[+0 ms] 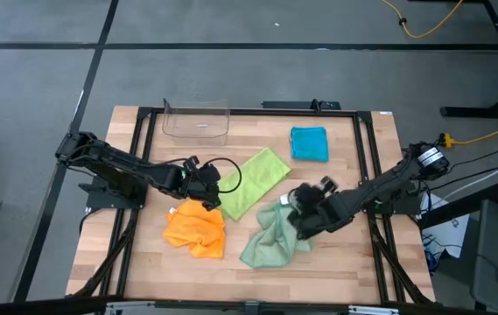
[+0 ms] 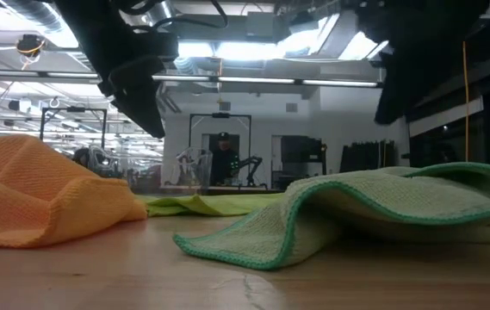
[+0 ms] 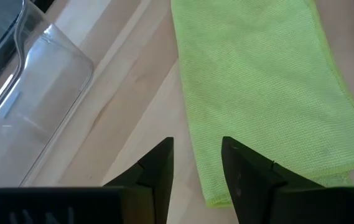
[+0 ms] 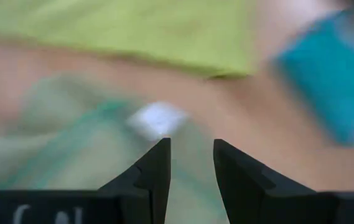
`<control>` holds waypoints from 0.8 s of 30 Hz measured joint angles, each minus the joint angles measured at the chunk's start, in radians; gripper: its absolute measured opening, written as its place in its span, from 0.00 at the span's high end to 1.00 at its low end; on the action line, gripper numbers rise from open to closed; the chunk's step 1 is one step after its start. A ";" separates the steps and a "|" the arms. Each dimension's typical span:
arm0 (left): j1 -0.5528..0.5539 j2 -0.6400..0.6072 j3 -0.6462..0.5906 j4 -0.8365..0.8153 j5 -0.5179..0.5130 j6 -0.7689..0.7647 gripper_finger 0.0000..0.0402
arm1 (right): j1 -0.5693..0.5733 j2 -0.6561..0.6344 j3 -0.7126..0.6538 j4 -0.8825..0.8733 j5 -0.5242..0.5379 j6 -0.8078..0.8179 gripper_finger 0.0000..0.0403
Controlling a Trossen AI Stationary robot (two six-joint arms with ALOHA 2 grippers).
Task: Fold microfiber towels
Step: Fold the light green towel
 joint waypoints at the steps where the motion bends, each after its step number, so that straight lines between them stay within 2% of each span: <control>1: 0.000 0.000 0.000 0.002 0.000 0.000 0.68 | -0.011 0.000 -0.017 0.095 -0.049 -0.068 0.69; 5: 0.000 0.000 0.000 0.012 0.000 0.000 0.68 | -0.061 0.009 -0.091 0.424 -0.192 -0.263 0.69; 7: 0.000 0.000 0.000 0.016 0.000 0.000 0.68 | -0.084 0.025 -0.133 0.520 -0.247 -0.318 0.70; 10: 0.000 0.000 0.000 0.016 -0.015 0.001 0.68 | -0.112 0.043 -0.177 0.563 -0.269 -0.375 0.73; 13: 0.000 0.000 0.000 0.015 -0.082 0.033 0.68 | -0.147 0.042 -0.185 0.524 -0.269 -0.355 0.74; 15: 0.000 0.000 0.000 0.014 -0.153 0.029 0.68 | -0.170 0.024 -0.170 0.490 -0.209 -0.324 0.74; 18: 0.005 0.000 0.000 0.015 -0.235 0.023 0.68 | -0.188 -0.010 -0.135 0.420 -0.047 -0.352 0.74; 21: 0.020 0.000 0.000 0.017 -0.200 0.019 0.68 | -0.199 -0.037 -0.126 0.364 0.059 -0.393 0.75; 24: 0.034 0.001 0.000 0.018 -0.119 0.018 0.68 | -0.209 -0.063 -0.123 0.356 0.052 -0.403 0.75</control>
